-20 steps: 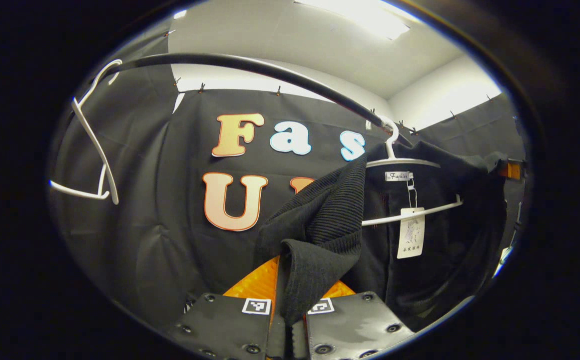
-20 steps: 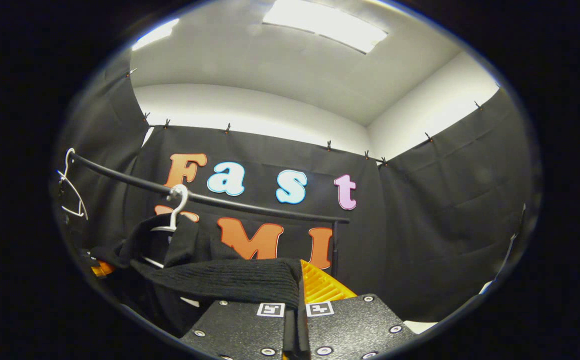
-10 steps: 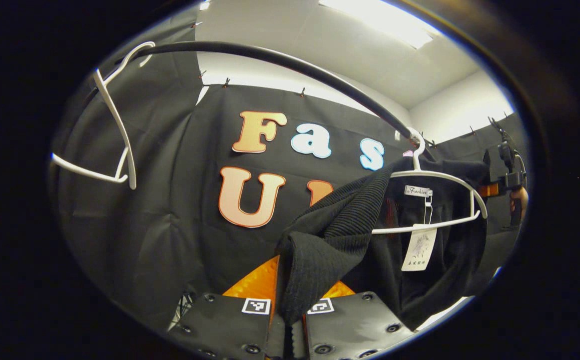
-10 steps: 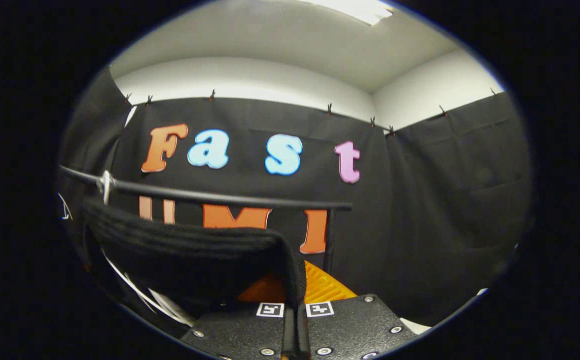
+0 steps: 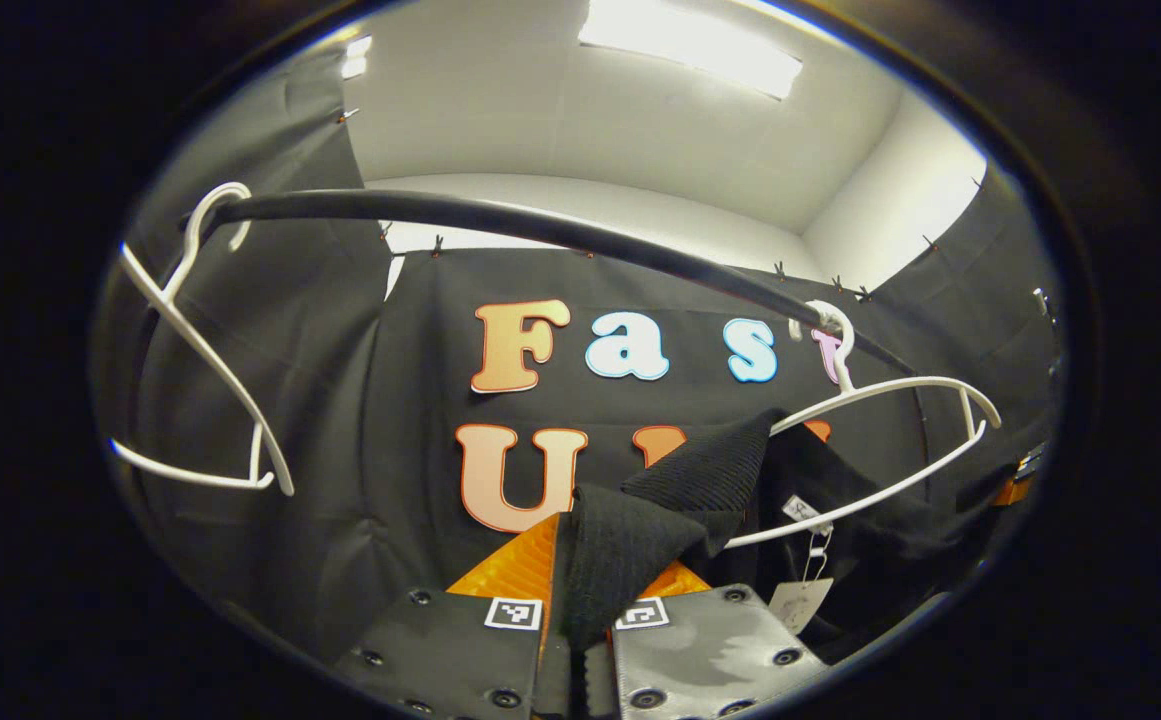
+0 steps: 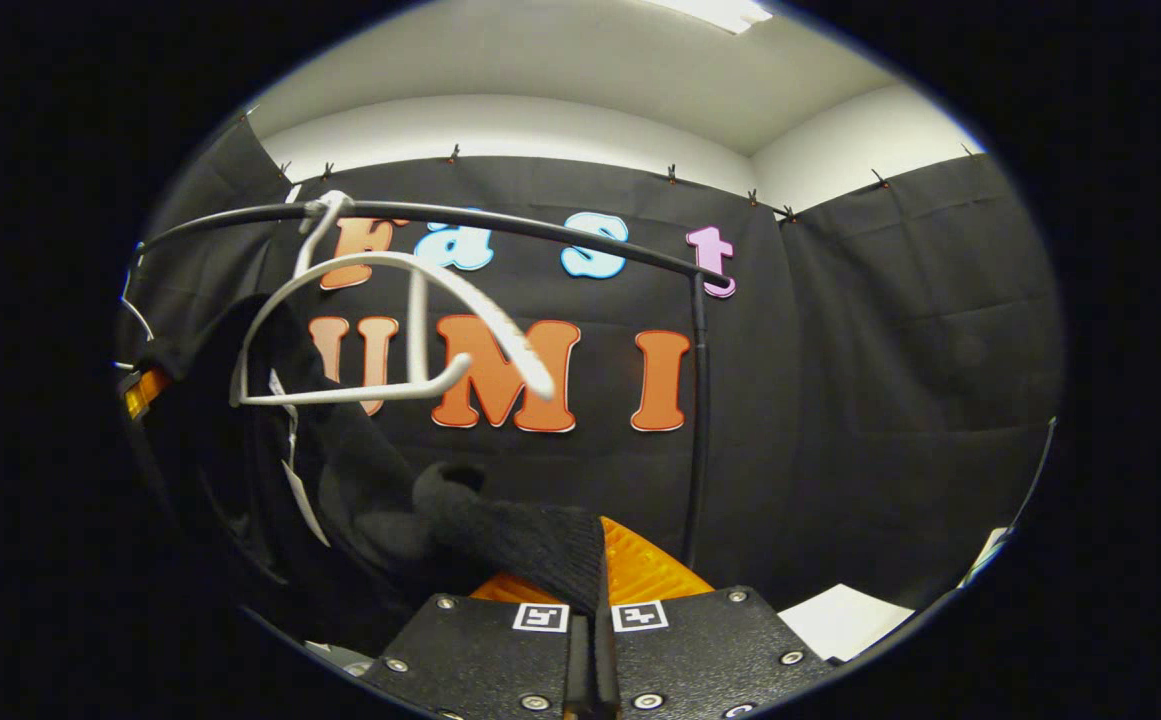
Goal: Grasp the clothes on the hanger with both hands and then place them into the laundry hamper below.
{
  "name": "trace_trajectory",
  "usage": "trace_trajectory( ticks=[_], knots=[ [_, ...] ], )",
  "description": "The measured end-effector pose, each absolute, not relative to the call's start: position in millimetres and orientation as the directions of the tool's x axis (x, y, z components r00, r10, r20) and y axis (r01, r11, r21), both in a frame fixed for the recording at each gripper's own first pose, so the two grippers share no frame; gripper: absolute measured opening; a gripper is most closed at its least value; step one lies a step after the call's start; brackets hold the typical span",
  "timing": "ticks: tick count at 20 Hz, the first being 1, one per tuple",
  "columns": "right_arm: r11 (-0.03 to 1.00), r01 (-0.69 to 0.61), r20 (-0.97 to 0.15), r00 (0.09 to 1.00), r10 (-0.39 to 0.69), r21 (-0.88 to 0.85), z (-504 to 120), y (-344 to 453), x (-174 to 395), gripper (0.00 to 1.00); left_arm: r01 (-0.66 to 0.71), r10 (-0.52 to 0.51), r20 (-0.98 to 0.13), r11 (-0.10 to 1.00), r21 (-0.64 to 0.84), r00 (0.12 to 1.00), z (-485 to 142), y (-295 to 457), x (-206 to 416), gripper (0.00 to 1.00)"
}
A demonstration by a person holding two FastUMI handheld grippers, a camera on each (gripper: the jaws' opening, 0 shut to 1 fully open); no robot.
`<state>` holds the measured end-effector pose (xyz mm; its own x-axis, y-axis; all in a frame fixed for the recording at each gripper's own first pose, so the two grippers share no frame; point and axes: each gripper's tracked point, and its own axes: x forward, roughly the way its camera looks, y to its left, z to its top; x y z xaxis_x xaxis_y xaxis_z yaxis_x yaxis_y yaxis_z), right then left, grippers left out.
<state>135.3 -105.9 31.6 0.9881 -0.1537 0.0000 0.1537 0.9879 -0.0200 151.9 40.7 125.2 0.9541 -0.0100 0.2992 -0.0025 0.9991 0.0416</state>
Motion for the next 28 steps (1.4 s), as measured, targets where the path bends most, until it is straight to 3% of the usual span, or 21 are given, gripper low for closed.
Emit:
trace_trajectory(
  ticks=[7, 12, 23, 28],
  knots=[
    [0.999, 0.035, -0.017, 0.999, -0.036, -0.03, 14, -34, 106, 0.02, -0.065, 0.058, 0.288, 0.998, 0.016, 0.956, 142, 82, 206, 0.14],
    [1.0, -0.012, -0.041, 0.999, 0.012, -0.022, -3, -8, 103, 0.01, -0.086, 0.089, 0.22, 0.996, -0.023, 0.971, 116, 106, 227, 0.14],
    [0.992, -0.123, -0.102, 0.988, 0.119, -0.028, -32, 45, 90, 0.02, -0.061, 0.06, 0.037, 0.998, 0.028, 0.998, 28, 114, 171, 0.14],
    [0.986, -0.168, -0.179, 0.97, 0.165, -0.004, -68, 70, 99, 0.02, -0.052, 0.054, -0.109, 0.998, 0.02, 0.993, -31, 110, 144, 0.14]
  ],
)
